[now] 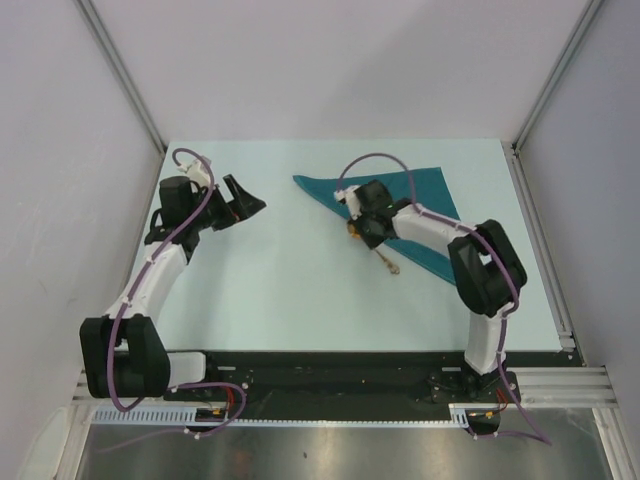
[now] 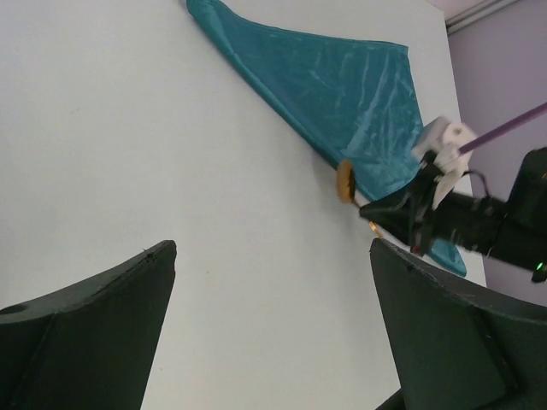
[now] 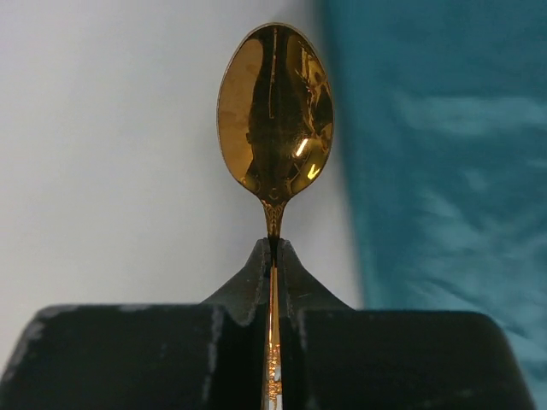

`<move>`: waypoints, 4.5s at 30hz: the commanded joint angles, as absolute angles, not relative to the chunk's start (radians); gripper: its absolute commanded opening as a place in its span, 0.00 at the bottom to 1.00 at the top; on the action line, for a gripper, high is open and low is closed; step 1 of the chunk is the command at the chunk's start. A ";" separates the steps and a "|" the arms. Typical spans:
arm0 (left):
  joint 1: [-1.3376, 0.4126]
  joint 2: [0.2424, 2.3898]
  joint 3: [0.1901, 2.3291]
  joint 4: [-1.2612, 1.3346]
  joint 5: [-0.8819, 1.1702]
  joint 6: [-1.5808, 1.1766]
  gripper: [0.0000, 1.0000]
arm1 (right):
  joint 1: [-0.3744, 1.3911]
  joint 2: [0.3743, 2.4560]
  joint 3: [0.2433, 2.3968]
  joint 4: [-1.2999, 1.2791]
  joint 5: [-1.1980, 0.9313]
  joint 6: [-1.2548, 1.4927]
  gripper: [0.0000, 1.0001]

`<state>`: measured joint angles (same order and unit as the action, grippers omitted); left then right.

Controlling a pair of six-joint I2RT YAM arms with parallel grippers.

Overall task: Fold the napkin, place the utensils inside, and roll it up
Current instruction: Grab a utensil with the right arm, then place the utensil onto the napkin, then fold the napkin

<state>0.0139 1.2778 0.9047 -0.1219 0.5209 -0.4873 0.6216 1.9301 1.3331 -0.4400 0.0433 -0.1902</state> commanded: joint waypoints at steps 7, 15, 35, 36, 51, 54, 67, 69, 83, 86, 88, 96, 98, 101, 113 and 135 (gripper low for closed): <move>0.048 1.239 0.899 -0.097 0.578 -0.460 1.00 | 0.397 1.954 1.439 -0.408 -0.034 -0.429 0.00; 0.066 1.247 0.899 -0.091 0.595 -0.460 1.00 | 0.356 2.048 1.545 -0.452 -0.124 -0.491 0.00; 0.074 1.261 0.891 -0.078 0.632 -0.468 1.00 | 0.391 2.106 1.546 -0.457 -0.143 -0.560 0.07; 0.072 1.262 0.891 -0.078 0.634 -0.469 1.00 | 0.393 2.109 1.551 -0.462 -0.137 -0.558 0.09; 0.072 1.236 0.890 -0.089 0.649 -0.468 1.00 | 0.376 1.797 1.450 -0.416 -0.025 -0.237 0.46; 0.072 1.230 0.884 -0.080 0.670 -0.477 1.00 | 0.328 1.664 1.309 -0.416 0.050 -0.001 0.47; 0.074 1.238 0.893 -0.091 0.710 -0.486 1.00 | -0.070 1.281 0.758 -0.554 0.009 0.636 0.49; 0.081 1.239 0.894 -0.089 0.716 -0.486 1.00 | -0.154 1.270 0.729 -0.574 -0.038 0.652 0.48; 0.164 1.299 0.877 -0.025 0.824 -0.566 1.00 | -0.423 1.117 0.623 -0.643 -0.002 0.716 0.49; 0.166 1.305 0.877 -0.028 0.824 -0.565 1.00 | -0.440 1.149 0.629 -0.626 -0.002 0.698 0.49; 0.167 1.308 0.879 -0.028 0.827 -0.565 1.00 | -0.446 1.167 0.632 -0.620 -0.002 0.692 0.48; 0.169 1.307 0.877 -0.028 0.825 -0.566 1.00 | -0.454 1.198 0.592 -0.563 0.031 0.692 0.48; 0.169 1.308 0.876 -0.025 0.825 -0.566 1.00 | -0.454 1.213 0.589 -0.543 0.040 0.689 0.48; 0.169 1.307 0.874 -0.023 0.827 -0.568 1.00 | -0.462 1.230 0.591 -0.526 0.048 0.680 0.48; 0.178 1.305 0.873 -0.021 0.827 -0.571 1.00 | -0.471 1.287 0.583 -0.466 0.044 0.681 0.43; 0.189 1.305 0.865 -0.005 0.841 -0.591 1.00 | -0.312 1.201 0.686 -0.540 0.130 0.640 0.00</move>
<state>0.1780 1.3094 0.8742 -0.0372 0.8158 -0.5793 -0.4183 1.2430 0.6014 -0.5129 0.0505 0.6312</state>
